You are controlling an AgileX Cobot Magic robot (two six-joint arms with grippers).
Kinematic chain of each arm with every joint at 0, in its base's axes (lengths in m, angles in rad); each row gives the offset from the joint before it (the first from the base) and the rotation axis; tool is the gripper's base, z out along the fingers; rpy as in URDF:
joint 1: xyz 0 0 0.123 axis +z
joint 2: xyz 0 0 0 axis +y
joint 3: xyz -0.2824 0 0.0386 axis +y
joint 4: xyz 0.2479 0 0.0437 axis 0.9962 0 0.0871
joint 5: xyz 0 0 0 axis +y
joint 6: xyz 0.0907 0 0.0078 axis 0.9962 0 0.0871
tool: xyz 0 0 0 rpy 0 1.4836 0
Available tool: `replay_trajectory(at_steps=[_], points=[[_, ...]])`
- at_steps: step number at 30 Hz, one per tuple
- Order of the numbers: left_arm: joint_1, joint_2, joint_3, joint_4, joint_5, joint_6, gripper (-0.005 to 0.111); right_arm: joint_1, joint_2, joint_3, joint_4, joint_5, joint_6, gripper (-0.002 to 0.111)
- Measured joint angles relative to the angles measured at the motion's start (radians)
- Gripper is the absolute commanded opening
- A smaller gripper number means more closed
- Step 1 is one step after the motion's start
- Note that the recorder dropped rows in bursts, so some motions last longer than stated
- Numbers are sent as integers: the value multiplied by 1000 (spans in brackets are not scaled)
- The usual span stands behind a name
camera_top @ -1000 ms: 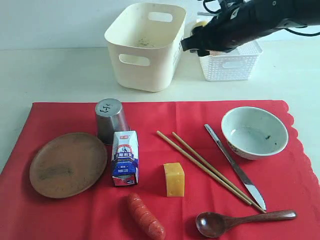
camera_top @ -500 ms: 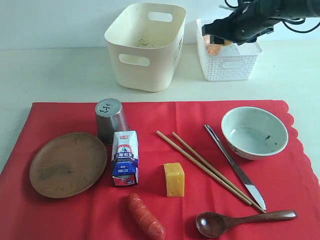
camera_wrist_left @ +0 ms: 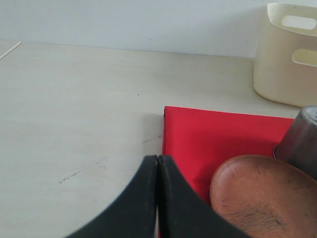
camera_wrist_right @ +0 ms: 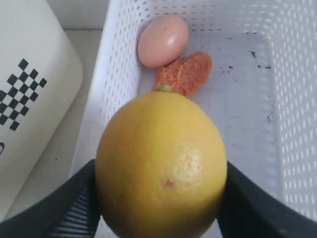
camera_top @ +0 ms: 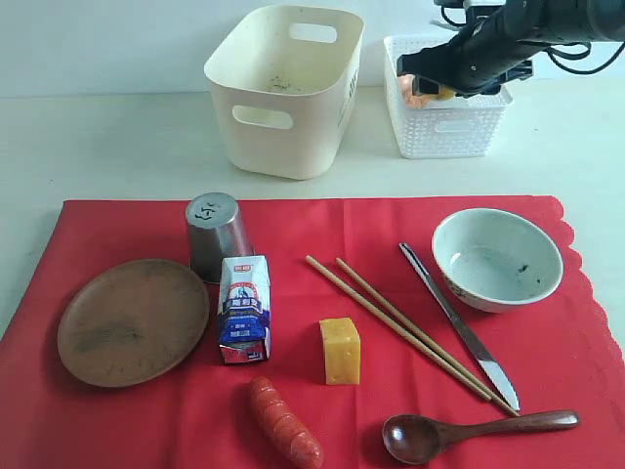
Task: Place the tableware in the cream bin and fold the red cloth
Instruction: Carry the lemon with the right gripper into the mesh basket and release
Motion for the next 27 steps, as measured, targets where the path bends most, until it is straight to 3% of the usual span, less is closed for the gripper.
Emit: replay_trajectory(at_steps=[5, 16, 22, 27], points=[[0, 0, 0, 0, 0, 0, 2, 0, 0, 0, 0, 9, 0, 71], [0, 0, 0, 0, 0, 0, 2, 0, -28, -6, 6, 42, 0, 72], [0, 0, 0, 0, 0, 0, 2, 0, -113, -8, 6, 107, 0, 68], [0, 0, 0, 0, 0, 0, 2, 0, -195, -8, 8, 175, 0, 53]])
